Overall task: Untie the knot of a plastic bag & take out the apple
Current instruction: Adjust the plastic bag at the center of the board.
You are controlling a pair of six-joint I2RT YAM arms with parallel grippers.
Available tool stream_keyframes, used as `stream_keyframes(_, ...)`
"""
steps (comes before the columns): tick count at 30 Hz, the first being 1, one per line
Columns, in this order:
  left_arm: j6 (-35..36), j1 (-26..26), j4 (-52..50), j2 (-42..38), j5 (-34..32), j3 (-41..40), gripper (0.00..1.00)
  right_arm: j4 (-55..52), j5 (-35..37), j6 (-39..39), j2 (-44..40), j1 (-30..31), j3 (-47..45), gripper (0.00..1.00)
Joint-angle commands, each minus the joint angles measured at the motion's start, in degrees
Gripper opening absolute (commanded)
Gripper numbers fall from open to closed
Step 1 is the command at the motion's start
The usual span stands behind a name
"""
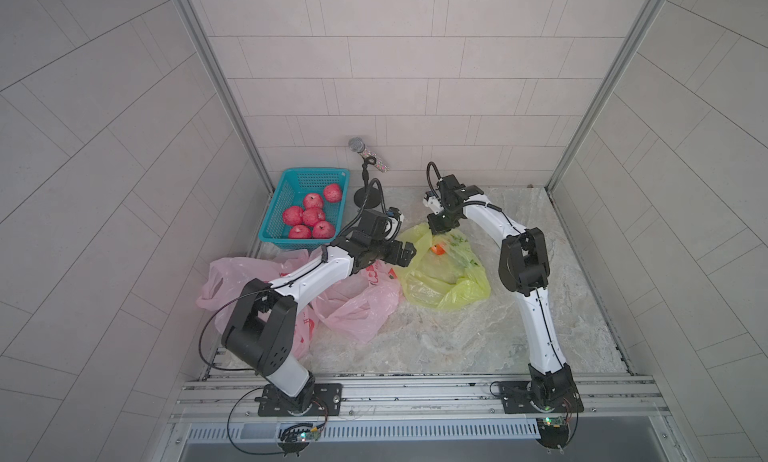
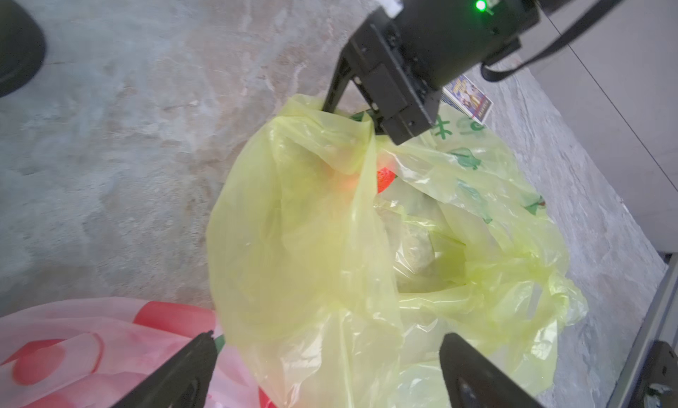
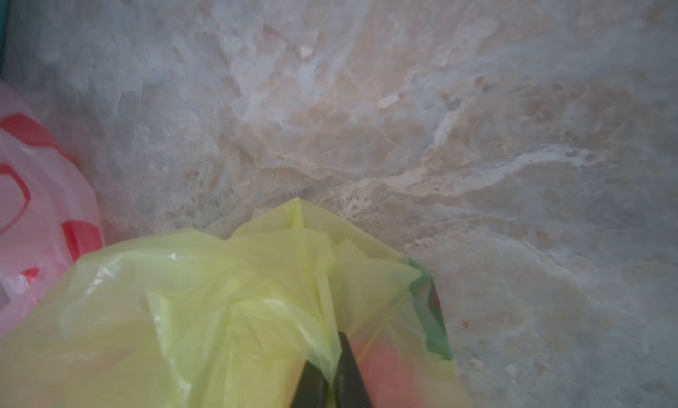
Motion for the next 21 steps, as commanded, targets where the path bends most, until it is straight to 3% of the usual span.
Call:
stream_keyframes(1,3.1,-2.5,-0.1,-1.1,-0.4,0.9,1.00,-5.5,-1.2,3.6,-2.2,-0.1,-2.8,0.00)
stream_keyframes(10,5.6,-8.1,0.3,-4.5,-1.2,-1.5,1.00,10.0,-10.6,25.4,-14.1,-2.6,-23.4,0.00)
stream_keyframes(13,5.0,-9.7,1.2,-3.3,-0.6,-1.8,1.00,16.9,-10.1,31.6,-17.4,-2.7,-28.1,0.00)
stream_keyframes(16,4.6,-11.3,1.8,-1.7,-0.5,-1.4,1.00,16.1,-4.0,29.8,-18.4,-2.7,-27.2,0.00)
stream_keyframes(18,4.3,-11.9,2.2,-1.0,-0.7,-0.8,1.00,11.9,1.8,25.0,-19.0,-2.6,-25.1,0.14)
stream_keyframes(21,3.7,-12.0,2.9,-0.7,-0.7,-0.5,1.00,9.5,6.7,19.8,-22.0,-2.5,-26.0,0.51)
